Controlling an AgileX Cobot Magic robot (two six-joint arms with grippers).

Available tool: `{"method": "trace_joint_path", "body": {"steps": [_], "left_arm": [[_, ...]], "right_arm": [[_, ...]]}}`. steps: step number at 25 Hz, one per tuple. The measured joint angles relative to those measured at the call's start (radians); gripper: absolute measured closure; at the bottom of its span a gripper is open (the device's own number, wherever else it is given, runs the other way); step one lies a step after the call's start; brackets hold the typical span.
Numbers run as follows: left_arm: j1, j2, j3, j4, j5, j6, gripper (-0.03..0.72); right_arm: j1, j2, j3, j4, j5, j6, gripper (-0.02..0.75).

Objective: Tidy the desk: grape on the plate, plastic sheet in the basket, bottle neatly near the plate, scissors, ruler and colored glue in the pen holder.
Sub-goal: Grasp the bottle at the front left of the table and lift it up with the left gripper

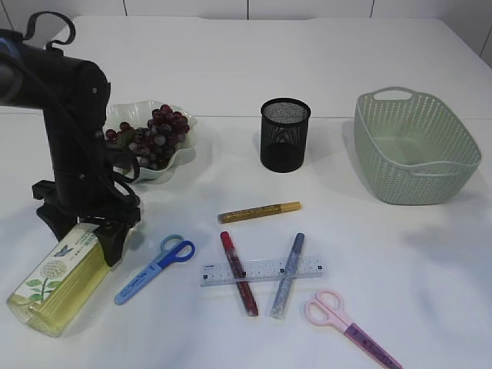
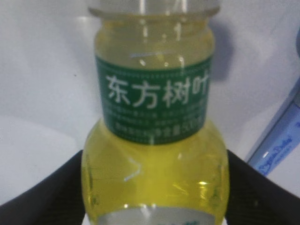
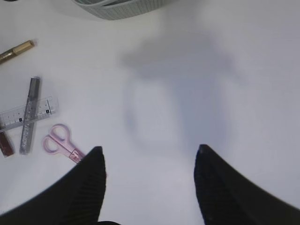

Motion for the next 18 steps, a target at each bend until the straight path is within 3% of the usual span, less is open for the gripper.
{"method": "trace_joint_path", "body": {"steps": [7, 14, 18], "left_arm": [[0.0, 0.016, 0.0, -0.002, -0.011, 0.004, 0.107], [0.001, 0.016, -0.001, -0.005, -0.011, 0.004, 0.221], [0.001, 0.016, -0.002, -0.007, -0.011, 0.006, 0.248]], "right_arm": [[0.0, 0.0, 0.0, -0.016, 0.0, 0.0, 0.265], [0.0, 0.0, 0.0, -0.017, 0.0, 0.0, 0.266], [0.0, 0.0, 0.0, -0.02, 0.0, 0.0, 0.265]]}}
